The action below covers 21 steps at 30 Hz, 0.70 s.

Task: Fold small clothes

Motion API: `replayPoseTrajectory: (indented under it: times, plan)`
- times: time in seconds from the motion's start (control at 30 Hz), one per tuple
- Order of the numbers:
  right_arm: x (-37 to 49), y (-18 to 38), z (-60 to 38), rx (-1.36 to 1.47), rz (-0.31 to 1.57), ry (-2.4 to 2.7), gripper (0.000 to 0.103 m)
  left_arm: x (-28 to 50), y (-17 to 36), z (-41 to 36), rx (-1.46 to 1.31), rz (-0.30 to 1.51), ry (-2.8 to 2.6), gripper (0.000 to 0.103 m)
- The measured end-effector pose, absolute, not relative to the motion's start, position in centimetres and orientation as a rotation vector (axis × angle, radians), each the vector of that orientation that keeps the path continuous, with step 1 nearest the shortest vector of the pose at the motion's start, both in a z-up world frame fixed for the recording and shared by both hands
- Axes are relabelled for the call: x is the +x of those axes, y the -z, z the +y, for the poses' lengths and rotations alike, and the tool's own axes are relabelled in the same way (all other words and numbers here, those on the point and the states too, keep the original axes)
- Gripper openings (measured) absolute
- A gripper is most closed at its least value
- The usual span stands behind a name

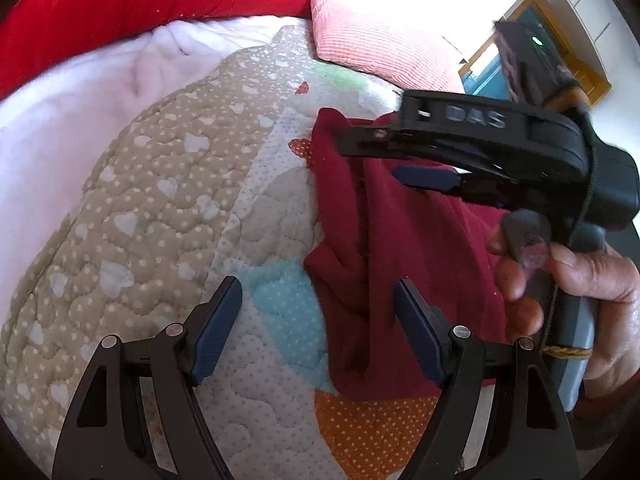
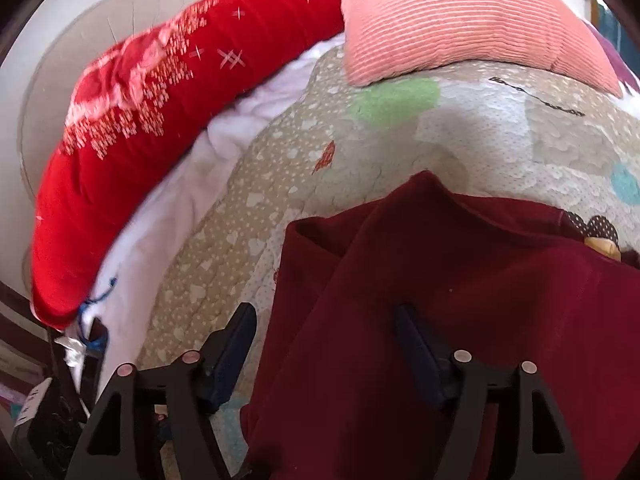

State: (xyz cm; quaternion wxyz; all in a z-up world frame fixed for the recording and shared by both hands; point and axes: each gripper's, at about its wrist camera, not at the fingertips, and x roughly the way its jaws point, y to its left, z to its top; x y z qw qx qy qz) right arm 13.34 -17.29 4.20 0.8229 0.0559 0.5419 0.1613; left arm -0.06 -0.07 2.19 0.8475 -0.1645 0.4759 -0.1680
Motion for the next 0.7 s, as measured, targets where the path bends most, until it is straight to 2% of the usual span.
replayPoseTrajectory:
  times: [0.17,0.7]
  plan:
    - [14.0,-3.8,-15.8,0.065,1.169,-0.311,0.079,-0.2,-1.9,-0.8,-0.317,1.000,0.350,0.079]
    - [14.8,-2.1,-12.6,-0.158,1.169,-0.193,0.086,-0.5,-1.6,-1.3,-0.311,0.990,0.342,0.079]
